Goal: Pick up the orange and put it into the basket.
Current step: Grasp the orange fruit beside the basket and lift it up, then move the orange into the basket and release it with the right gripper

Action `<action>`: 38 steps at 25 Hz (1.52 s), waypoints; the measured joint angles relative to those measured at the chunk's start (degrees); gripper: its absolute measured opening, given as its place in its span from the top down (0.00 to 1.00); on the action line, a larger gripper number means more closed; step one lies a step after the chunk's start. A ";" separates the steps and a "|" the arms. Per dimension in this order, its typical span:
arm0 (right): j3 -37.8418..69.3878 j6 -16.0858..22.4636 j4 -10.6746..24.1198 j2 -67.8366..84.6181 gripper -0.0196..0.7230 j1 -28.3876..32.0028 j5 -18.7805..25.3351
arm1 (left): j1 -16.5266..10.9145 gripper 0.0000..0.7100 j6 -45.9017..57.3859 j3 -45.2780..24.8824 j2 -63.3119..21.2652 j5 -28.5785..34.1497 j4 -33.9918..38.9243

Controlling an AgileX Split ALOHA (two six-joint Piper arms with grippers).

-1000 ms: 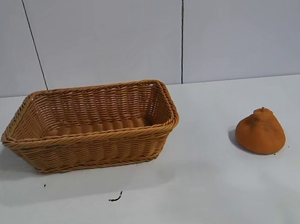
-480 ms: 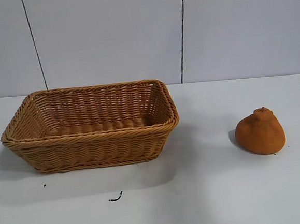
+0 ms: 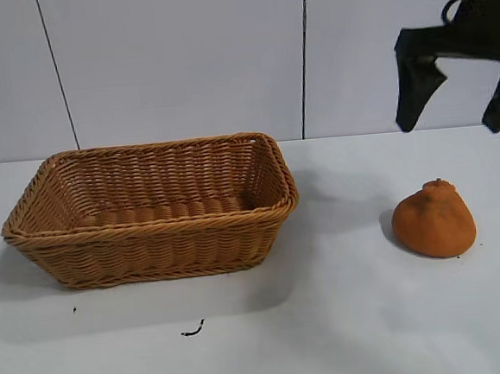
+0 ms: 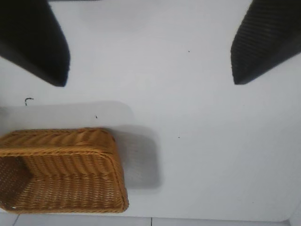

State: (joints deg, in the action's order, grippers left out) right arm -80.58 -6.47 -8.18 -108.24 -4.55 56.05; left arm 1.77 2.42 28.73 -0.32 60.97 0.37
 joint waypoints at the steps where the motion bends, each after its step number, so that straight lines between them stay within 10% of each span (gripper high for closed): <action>1: -0.14 0.15 0.00 -1.91 0.06 0.00 -0.17 | 0.00 0.06 0.00 0.00 0.00 0.00 0.00; 15: -0.20 4.39 2.90 -15.89 0.09 0.00 -10.34 | 0.00 0.06 0.00 0.00 0.00 0.00 0.00; 22: -0.51 4.39 2.26 -15.37 0.84 0.00 -9.56 | 0.00 0.06 0.00 0.00 0.00 -0.05 0.00; 38: -22.29 4.39 2.19 -6.53 0.84 -0.05 6.85 | 0.00 0.06 0.00 0.00 0.00 -0.05 0.00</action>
State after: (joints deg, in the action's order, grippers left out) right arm -102.87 -2.07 -5.99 -114.77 -4.60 62.90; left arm 1.77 2.42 28.73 -0.32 60.92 0.37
